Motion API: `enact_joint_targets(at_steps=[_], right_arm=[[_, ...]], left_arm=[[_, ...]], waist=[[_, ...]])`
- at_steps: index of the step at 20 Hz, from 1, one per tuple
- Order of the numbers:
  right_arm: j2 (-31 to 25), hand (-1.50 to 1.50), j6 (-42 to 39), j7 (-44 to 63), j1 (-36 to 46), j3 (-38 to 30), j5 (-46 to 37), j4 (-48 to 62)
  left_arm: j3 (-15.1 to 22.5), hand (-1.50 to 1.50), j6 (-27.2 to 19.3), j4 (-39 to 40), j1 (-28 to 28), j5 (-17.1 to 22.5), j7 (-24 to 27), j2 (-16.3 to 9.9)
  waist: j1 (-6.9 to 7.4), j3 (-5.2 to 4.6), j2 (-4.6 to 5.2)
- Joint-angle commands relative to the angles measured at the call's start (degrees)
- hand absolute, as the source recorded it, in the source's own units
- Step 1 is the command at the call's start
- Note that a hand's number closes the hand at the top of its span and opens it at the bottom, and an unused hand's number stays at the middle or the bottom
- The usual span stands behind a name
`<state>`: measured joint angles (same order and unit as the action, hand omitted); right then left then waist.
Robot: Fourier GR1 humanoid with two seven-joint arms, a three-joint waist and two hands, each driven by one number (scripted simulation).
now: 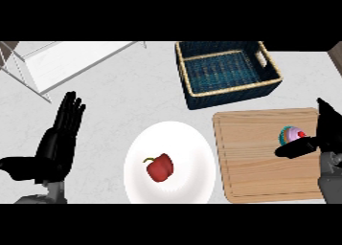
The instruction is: Pick the cupcake from the cutting board and place it in the basket
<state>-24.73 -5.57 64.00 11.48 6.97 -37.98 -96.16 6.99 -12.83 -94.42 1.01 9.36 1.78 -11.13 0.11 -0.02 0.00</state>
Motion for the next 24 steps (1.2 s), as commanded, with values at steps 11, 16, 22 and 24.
enact_joint_targets(at_steps=[11, 16, 22, 24], right_arm=[[5.9, -1.5, -1.93, -0.89, 0.67, -5.45, -4.76, 6.33], [7.52, -1.5, -1.0, -3.71, -3.28, -6.65, -5.91, 5.59], [11.77, -1.5, 1.83, -3.8, -1.04, -5.77, -10.6, 10.49], [8.61, -1.5, -2.45, -4.53, 3.13, -10.2, -7.73, 11.16]], left_arm=[[-0.77, 0.0, 0.5, -4.05, -1.51, -3.32, -2.81, 1.96], [-1.44, 0.0, 1.12, -1.97, -1.26, -4.02, -1.97, 3.43], [-1.24, 0.0, 0.58, -2.06, 2.87, -6.49, -4.83, 5.0], [-2.08, 0.0, 2.62, -2.25, -3.07, -5.11, 0.7, 5.12]], waist=[[0.03, 0.02, -0.02], [-0.12, 0.02, -0.04], [-0.07, 0.02, 0.0], [0.11, 0.01, -0.01]])
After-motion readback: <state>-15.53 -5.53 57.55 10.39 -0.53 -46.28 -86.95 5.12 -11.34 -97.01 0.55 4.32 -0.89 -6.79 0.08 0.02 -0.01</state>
